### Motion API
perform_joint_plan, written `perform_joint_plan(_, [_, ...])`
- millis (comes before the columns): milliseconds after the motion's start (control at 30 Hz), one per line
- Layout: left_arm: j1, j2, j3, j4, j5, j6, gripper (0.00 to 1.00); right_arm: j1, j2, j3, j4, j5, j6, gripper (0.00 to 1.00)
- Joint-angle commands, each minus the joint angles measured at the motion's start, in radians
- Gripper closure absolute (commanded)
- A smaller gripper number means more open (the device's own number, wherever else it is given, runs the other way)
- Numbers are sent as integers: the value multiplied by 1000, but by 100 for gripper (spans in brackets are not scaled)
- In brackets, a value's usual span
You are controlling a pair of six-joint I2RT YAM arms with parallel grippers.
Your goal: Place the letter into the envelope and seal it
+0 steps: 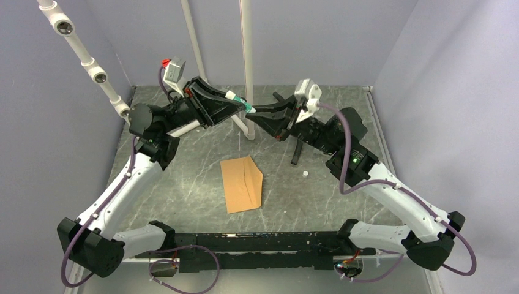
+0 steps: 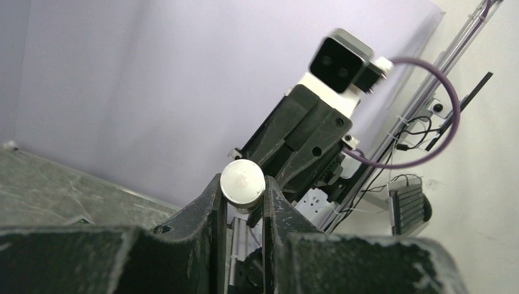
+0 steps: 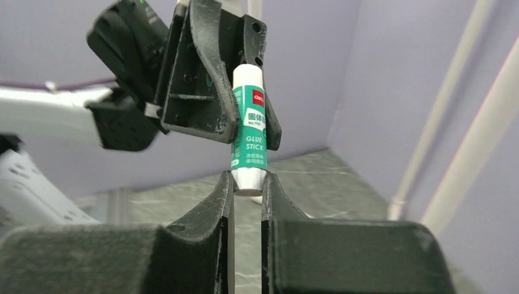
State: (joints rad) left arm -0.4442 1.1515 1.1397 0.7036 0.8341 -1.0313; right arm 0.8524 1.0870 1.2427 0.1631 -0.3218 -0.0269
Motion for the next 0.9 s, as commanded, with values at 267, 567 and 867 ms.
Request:
perform_joint_plan(267, [-7,-52,44,20,89,223,98,-15,3,-22,248,28,771,100])
perform_joint_plan(567, [-7,-56,8,94,77,160,98,-51,5,-158,497,-7,1072,100])
perform_joint_plan(867, [-7,-85,-15,68,33,190,98,-52,74,-217,699,-14,1414,100])
